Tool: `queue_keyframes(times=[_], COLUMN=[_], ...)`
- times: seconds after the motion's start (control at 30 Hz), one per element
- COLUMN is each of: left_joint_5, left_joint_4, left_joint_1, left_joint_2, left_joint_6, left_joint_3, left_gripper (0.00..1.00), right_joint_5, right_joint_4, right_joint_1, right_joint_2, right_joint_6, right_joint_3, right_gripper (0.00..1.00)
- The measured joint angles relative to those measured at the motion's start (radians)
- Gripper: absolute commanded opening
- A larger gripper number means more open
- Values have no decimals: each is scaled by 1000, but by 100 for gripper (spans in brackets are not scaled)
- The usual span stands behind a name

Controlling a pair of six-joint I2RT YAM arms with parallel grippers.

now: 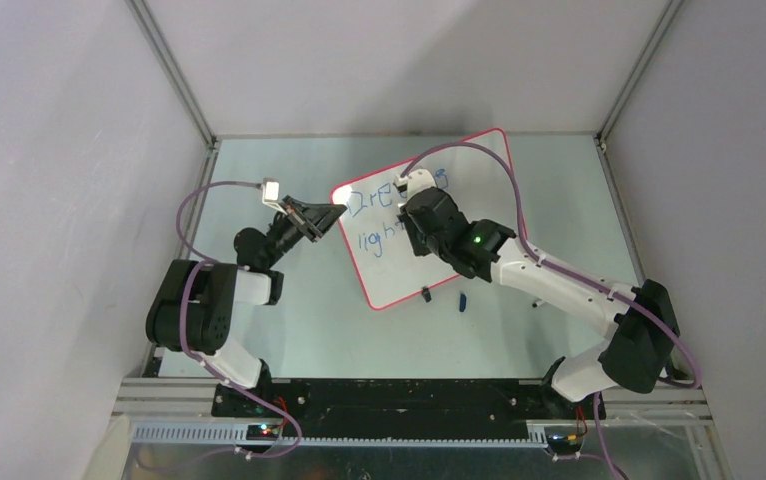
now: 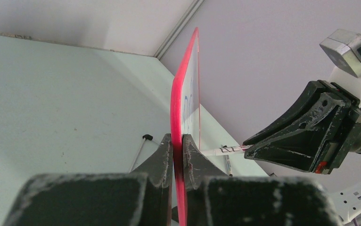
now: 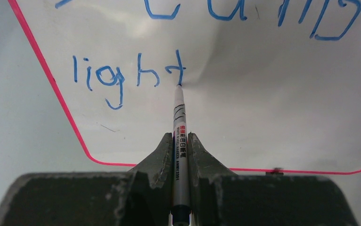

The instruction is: Write a sentence on the whiteboard

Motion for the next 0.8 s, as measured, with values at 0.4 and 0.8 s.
queue_keyframes(times=[0.4,0.8], left_joint_5=[-1,-1], left_joint_4=[0,0], left_joint_1=[0,-1], left_joint_2=[-1,-2], left_joint_6=[6,6], left_joint_3=[-1,-1], left_gripper=[0,0], right_joint_5=[1,27], right_joint_4=[-18,-19], right_joint_1=[0,-10], right_joint_2=[-4,-15], right_joint_6=[6,2], right_joint_3=[-10,-10], right_gripper=[0,0])
